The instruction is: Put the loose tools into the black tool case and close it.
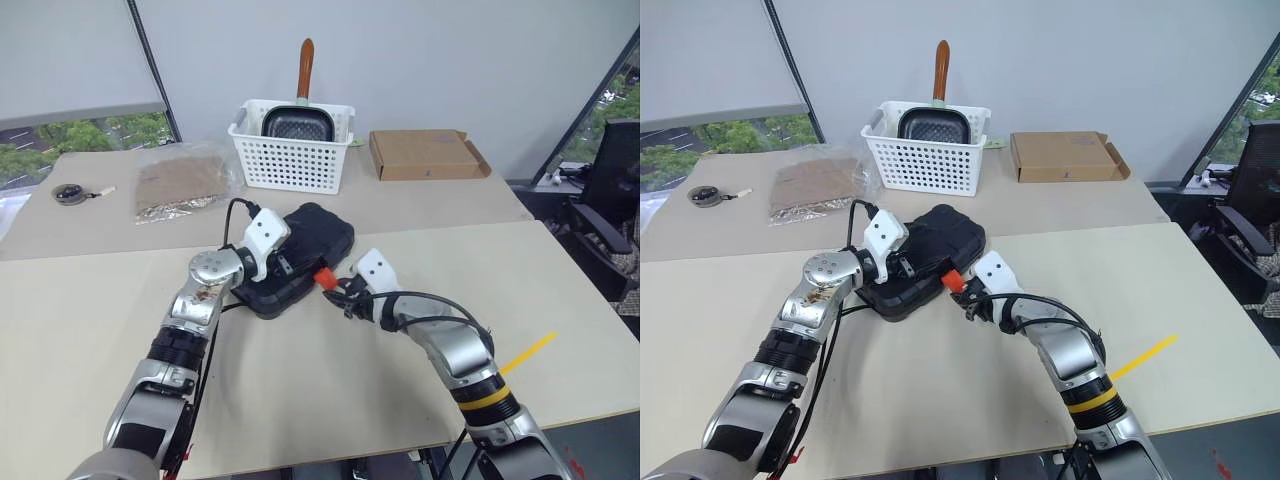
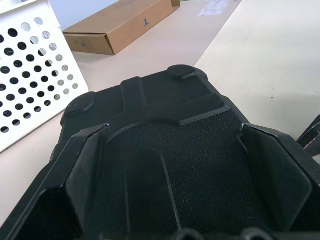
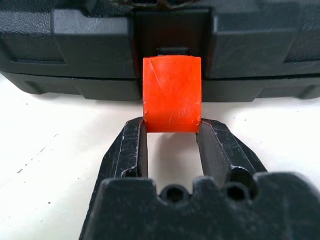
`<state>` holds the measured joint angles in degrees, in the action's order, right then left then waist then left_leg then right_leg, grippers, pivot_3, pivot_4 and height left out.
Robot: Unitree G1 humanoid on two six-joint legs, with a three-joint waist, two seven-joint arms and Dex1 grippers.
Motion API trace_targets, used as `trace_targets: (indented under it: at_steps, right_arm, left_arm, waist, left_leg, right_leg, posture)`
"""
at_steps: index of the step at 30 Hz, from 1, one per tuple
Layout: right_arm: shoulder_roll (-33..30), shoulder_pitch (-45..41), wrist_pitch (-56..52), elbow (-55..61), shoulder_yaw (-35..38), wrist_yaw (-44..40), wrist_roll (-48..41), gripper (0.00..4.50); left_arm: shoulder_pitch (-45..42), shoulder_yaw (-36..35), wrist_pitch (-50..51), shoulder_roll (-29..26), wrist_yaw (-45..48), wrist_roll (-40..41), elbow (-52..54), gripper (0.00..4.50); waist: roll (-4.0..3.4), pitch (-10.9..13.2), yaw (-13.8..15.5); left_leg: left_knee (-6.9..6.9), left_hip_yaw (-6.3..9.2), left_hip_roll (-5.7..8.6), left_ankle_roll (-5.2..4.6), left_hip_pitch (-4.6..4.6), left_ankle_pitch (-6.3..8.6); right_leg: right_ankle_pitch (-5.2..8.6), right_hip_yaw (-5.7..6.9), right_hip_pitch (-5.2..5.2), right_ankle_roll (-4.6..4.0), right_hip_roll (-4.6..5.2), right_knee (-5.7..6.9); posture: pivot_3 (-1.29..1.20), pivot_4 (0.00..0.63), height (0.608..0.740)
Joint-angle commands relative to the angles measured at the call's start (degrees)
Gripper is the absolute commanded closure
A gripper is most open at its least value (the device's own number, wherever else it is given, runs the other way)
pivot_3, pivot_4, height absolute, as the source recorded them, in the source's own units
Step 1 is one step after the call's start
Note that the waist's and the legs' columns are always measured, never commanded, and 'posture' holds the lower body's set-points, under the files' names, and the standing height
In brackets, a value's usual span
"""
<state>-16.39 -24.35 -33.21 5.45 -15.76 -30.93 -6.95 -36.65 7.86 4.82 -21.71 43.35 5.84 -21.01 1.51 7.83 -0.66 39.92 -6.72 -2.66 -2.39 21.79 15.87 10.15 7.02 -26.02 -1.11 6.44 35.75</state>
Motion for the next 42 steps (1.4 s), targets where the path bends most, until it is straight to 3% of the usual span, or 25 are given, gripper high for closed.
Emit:
trace_targets:
  at_steps: [1, 11, 13, 17, 22, 26, 32, 33, 42]
  right_arm:
    - [1.2, -1.7, 4.6, 0.5, 2.9, 1.4, -0.1, 3.32]
    - [1.6, -5.1, 4.9, -3.5, 1.4, 0.2, 1.7, 3.32]
    - [1.4, -5.2, 4.6, -3.1, 1.5, -0.2, 1.6, 2.32]
    - [-0.8, -3.9, 3.3, -1.2, 1.3, -1.5, 1.8, 1.03]
    - [-4.4, -2.1, -1.2, 4.2, 2.3, -4.0, -0.2, 1.03]
    - [-4.6, -2.0, -2.6, 4.9, 2.6, -4.1, -0.3, 2.09]
    - [-2.3, -4.7, -1.9, 0.4, 0.6, -3.6, 1.3, 4.31]
    - [-1.9, -5.2, -1.5, -0.6, 0.3, -3.7, 1.6, 4.47]
    - [0.5, -9.4, 0.8, -5.3, 0.0, -4.4, 1.8, 4.47]
  left_arm:
    - [2.4, 0.5, 1.2, -1.0, -0.4, -2.1, -2.6, 0.0]
    - [2.5, 0.1, 1.6, -0.8, -1.0, -2.0, -3.0, 0.0]
    - [2.8, 0.0, 1.8, -0.7, -1.1, -1.9, -2.8, 0.0]
    - [3.4, -0.2, 2.2, -0.6, -1.2, -1.7, -2.4, 0.0]
    - [3.8, -0.3, 2.2, -0.7, -1.3, -1.8, -2.6, 0.0]
    - [3.8, -0.2, 2.1, -0.5, -1.4, -1.9, -2.7, 0.0]
    - [3.9, 0.0, 2.1, 0.0, -1.6, -1.8, -2.8, 0.0]
    - [3.9, 0.0, 2.1, 0.0, -1.7, -1.8, -2.8, 0.0]
    - [4.2, -0.1, 2.3, -0.2, -1.7, -1.9, -2.6, 0.0]
  waist:
    - [0.0, 0.0, 0.0]
    - [0.0, 0.0, -0.1]
    - [0.0, 0.0, -0.1]
    - [-0.02, 0.0, 0.0]
    - [-0.05, 0.0, 0.0]
    - [-0.05, 0.0, 0.0]
    - [-0.07, 0.0, 0.0]
    - [-0.07, 0.0, 0.0]
    - [-0.08, 0.0, -0.1]
  left_leg:
    - [0.0, 0.01, 0.0, 0.01, 0.01, 0.0]
    - [0.0, 0.01, -0.01, 0.03, -0.04, -0.04]
    - [-0.01, 0.01, -0.04, 0.05, -0.04, -0.05]
    - [-0.03, 0.01, -0.05, 0.06, -0.06, -0.06]
    - [-0.08, 0.0, -0.03, 0.04, -0.01, -0.04]
    - [-0.07, -0.01, -0.04, 0.03, -0.01, -0.03]
    - [-0.1, 0.02, -0.06, 0.04, -0.04, -0.03]
    - [-0.09, 0.02, -0.06, 0.03, -0.03, -0.03]
    - [-0.09, 0.0, -0.06, 0.03, -0.05, -0.04]
  right_leg:
    - [0.0, 0.01, -0.01, 0.0, 0.0, 0.0]
    - [0.0, 0.0, 0.0, 0.0, 0.0, 0.04]
    - [0.0, 0.01, 0.0, 0.0, -0.02, 0.04]
    - [0.0, 0.01, 0.0, 0.0, -0.02, 0.05]
    - [0.01, 0.01, 0.0, -0.01, 0.0, -0.05]
    - [0.01, 0.01, 0.0, -0.01, 0.0, -0.06]
    - [0.01, 0.03, -0.01, -0.01, -0.02, -0.05]
    - [0.01, 0.03, -0.01, 0.0, -0.01, -0.05]
    - [0.01, 0.02, 0.0, 0.0, -0.01, -0.03]
  posture:
    - [0.0, 0.15, 0.7]
    - [0.0, 0.15, 0.7]
    - [0.0, 0.15, 0.7]
    - [0.0, 0.15, 0.7]
    - [0.0, 0.15, 0.7]
    - [0.0, 0.15, 0.7]
    - [0.0, 0.15, 0.7]
    - [0.0, 0.15, 0.7]
    - [0.0, 0.15, 0.7]
